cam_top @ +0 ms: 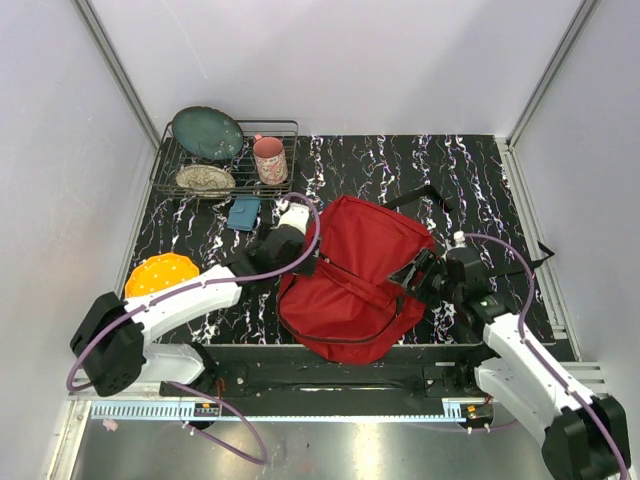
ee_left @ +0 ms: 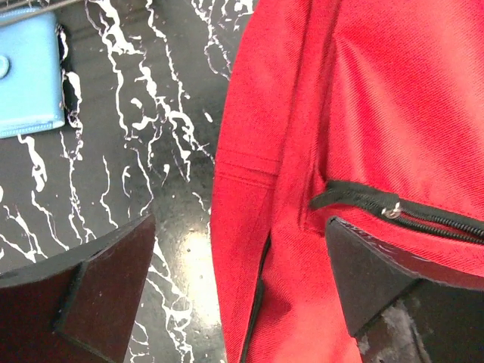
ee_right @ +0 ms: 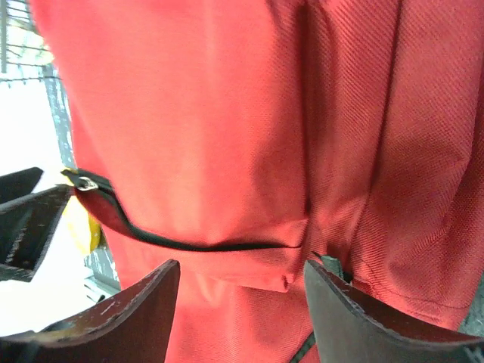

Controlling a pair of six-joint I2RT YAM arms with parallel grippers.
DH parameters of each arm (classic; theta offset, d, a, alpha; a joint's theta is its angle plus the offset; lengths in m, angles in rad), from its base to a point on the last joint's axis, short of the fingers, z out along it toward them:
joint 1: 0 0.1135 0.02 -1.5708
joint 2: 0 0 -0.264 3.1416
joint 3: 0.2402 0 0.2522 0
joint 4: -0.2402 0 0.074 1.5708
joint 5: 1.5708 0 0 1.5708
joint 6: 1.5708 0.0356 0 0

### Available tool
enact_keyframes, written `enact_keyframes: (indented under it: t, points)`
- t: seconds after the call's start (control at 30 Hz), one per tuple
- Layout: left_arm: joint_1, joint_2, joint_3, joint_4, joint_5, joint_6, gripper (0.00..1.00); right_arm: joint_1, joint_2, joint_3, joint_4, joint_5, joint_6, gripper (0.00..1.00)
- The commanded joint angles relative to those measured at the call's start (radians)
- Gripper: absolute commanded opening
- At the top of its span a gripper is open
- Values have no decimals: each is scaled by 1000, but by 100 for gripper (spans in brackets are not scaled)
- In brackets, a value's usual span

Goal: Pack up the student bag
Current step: Unzip the student bag at the center of the board, then adjust the student bag at the center of the board.

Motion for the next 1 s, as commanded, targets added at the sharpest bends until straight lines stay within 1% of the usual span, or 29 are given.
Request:
enact_keyframes:
  t: [0.0, 0.07, 0.1, 0.13, 0.2, 0.33, 0.37, 0.43, 0.47, 0.5, 0.53, 0.57, 0.63, 0.67, 0.73, 0.77, 0.8, 0.87, 0.93, 0.97]
  points:
    - [52, -105, -93, 7, 39, -87, 99, 0, -109, 60, -138, 27, -48, 73]
    - [93, -139, -151, 27, 96, -125, 99, -2, -98, 53, -150, -25, -60, 73]
    - [104, -171, -172, 31, 113, -138, 99, 0, -89, 48, -153, -76, -62, 73]
    - [113, -185, -187, 41, 128, -147, 99, 0, -78, 45, -167, -88, -63, 73]
    - [133, -207, -222, 51, 159, -164, 99, 1, -49, 39, -206, -81, -71, 73]
    - [147, -199, -253, 80, 233, -161, 99, 0, -6, 5, -191, -81, -48, 74]
    - [149, -196, -268, 114, 288, -168, 99, 0, 29, -10, -176, -82, -37, 74]
    - [150, -182, -282, 154, 343, -172, 99, 0, 67, -25, -87, -111, -21, 75]
    - [150, -176, -299, 198, 396, -182, 99, 0, 116, -33, -58, -119, 1, 75]
    - [150, -164, -308, 223, 430, -190, 99, 0, 141, -38, 9, -127, 12, 75]
    - [150, -155, -314, 235, 472, -196, 99, 0, 168, -39, 40, -130, 21, 75]
    - [150, -146, -328, 307, 544, -211, 99, -2, 223, -19, 62, -125, 16, 75]
    - [150, -101, -334, 355, 595, -233, 99, -10, 282, 25, 76, -84, 0, 76]
    - [152, -84, -342, 411, 644, -262, 99, -20, 340, 84, 77, -82, -43, 76]
    - [150, -20, -342, 467, 687, -285, 99, -55, 400, 148, 77, -79, -73, 77]
    - [147, 32, -344, 540, 742, -317, 99, -71, 457, 206, 77, -79, -98, 78]
    - [149, 60, -342, 574, 769, -331, 99, -82, 486, 237, 76, -72, -106, 78]
    - [135, 136, -306, 633, 841, -348, 99, -115, 556, 310, 73, -70, -129, 78]
    - [127, 163, -272, 633, 859, -353, 99, -140, 586, 349, 56, -55, -139, 78]
    - [120, 158, -253, 625, 842, -354, 99, -160, 600, 375, 54, -44, -152, 79]
